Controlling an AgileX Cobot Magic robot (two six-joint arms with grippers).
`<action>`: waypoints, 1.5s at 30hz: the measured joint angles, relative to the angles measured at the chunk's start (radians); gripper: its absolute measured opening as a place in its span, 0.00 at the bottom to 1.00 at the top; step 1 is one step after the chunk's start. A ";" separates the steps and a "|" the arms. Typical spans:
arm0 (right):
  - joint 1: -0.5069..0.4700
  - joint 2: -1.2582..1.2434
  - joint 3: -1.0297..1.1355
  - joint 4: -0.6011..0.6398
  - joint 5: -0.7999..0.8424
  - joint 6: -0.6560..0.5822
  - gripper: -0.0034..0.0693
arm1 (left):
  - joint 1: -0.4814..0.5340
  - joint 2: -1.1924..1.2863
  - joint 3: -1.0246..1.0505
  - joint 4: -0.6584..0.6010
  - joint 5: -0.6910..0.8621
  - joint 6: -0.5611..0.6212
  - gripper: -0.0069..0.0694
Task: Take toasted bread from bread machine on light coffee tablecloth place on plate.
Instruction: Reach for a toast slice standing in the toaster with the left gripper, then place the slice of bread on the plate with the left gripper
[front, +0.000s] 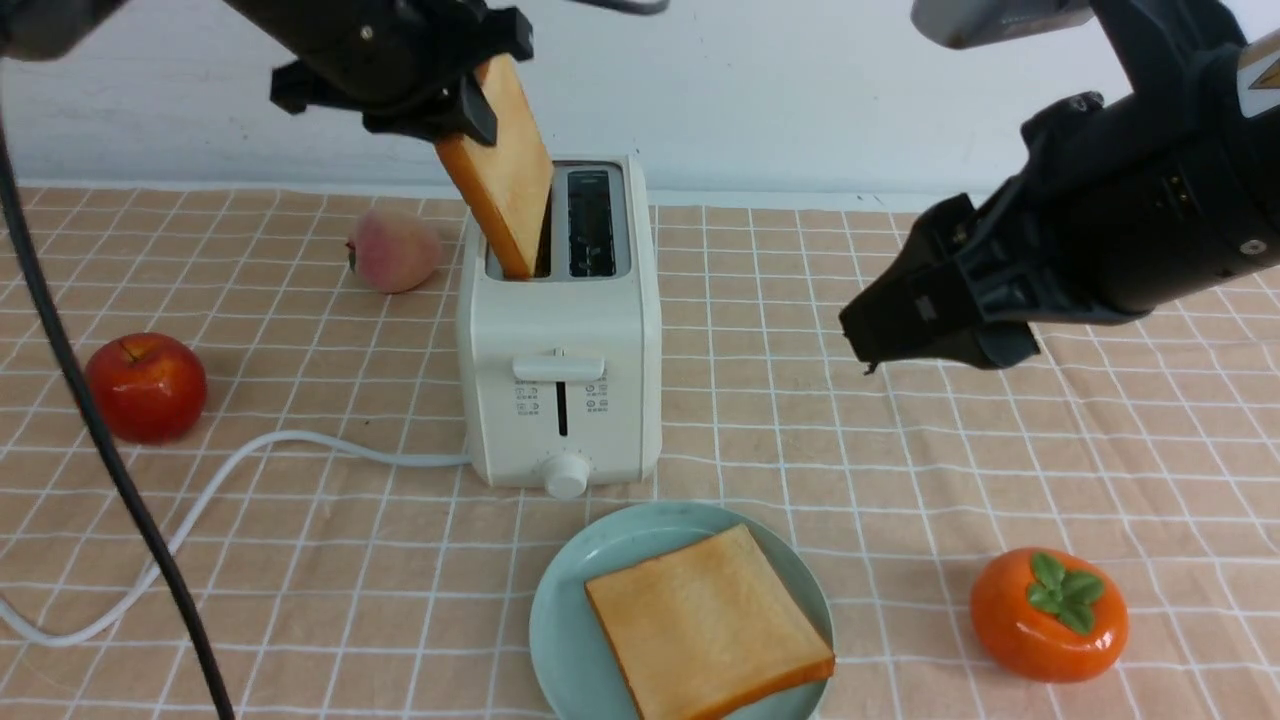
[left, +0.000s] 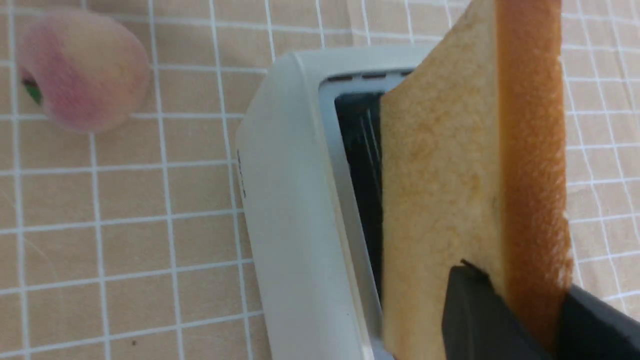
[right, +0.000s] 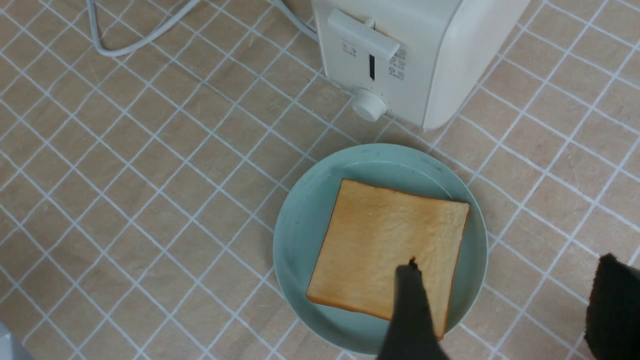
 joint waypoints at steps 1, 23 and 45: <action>0.000 0.000 0.000 0.000 0.000 0.000 0.67 | 0.000 -0.028 0.000 0.010 0.002 0.000 0.21; 0.000 0.000 0.000 -0.056 0.015 0.001 0.67 | 0.000 -0.382 0.656 -0.582 0.020 0.678 0.21; 0.000 -0.001 0.000 -0.124 0.078 0.000 0.67 | 0.000 -0.008 0.749 -0.753 0.141 0.726 0.25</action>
